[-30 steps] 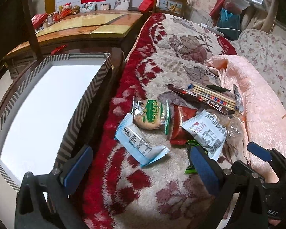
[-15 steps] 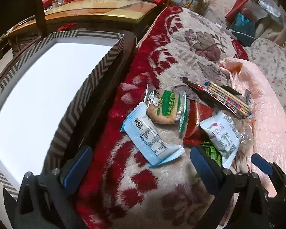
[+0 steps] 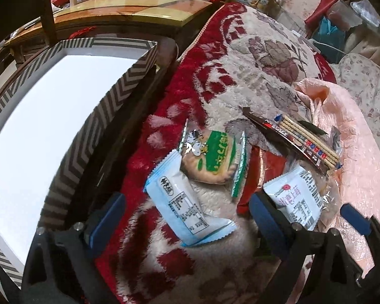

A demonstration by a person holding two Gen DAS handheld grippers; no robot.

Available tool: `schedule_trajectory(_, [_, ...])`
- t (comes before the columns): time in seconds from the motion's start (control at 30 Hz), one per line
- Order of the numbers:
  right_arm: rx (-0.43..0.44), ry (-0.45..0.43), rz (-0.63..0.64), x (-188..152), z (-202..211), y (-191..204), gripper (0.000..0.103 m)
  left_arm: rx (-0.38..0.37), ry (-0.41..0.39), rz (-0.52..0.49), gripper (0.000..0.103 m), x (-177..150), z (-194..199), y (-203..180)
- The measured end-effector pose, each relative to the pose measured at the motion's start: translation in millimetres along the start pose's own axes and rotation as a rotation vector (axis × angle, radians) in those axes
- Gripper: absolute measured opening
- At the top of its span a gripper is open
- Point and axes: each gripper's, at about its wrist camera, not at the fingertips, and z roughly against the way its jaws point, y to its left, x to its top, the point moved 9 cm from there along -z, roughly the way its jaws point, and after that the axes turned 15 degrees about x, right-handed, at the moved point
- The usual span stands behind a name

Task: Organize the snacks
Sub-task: 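Reach the left gripper to the light-blue packet while the right reaches the white-silver packet, then grasp the light-blue packet with the left gripper while the right grasps the white-silver packet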

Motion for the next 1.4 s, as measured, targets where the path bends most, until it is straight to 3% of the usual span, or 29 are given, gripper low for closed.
schedule_trajectory(0.47, [0.005,0.110,0.103,16.8,-32.6,9.1,0.079,0.023,0.035,0.027,0.096,0.8,-15.5,4.9])
schedule_trajectory(0.77, [0.036,0.157,0.139,22.5,-49.8,7.1,0.078,0.035,0.088,0.004,0.073,-4.5,-30.2,3.8])
schedule_trajectory(0.8, [0.034,0.162,0.148,22.5,-50.0,7.1,0.076,0.041,0.084,0.001,0.069,-4.9,-30.4,4.2])
schedule_trajectory(0.87, [0.024,0.173,0.175,21.9,-49.4,7.6,0.056,0.051,0.073,-0.007,0.062,-5.7,-29.8,5.5])
schedule_trajectory(0.9, [0.019,0.176,0.184,22.3,-49.9,6.9,0.051,0.054,0.070,-0.007,0.057,-6.0,-29.6,6.6])
schedule_trajectory(1.07, [0.028,0.193,0.195,17.2,-45.5,8.6,0.051,0.079,0.056,-0.012,0.032,-7.4,-24.5,13.7])
schedule_trajectory(1.4, [0.052,0.138,0.156,16.1,-26.3,16.4,0.050,0.088,0.010,-0.031,0.031,-8.2,-3.2,19.6])
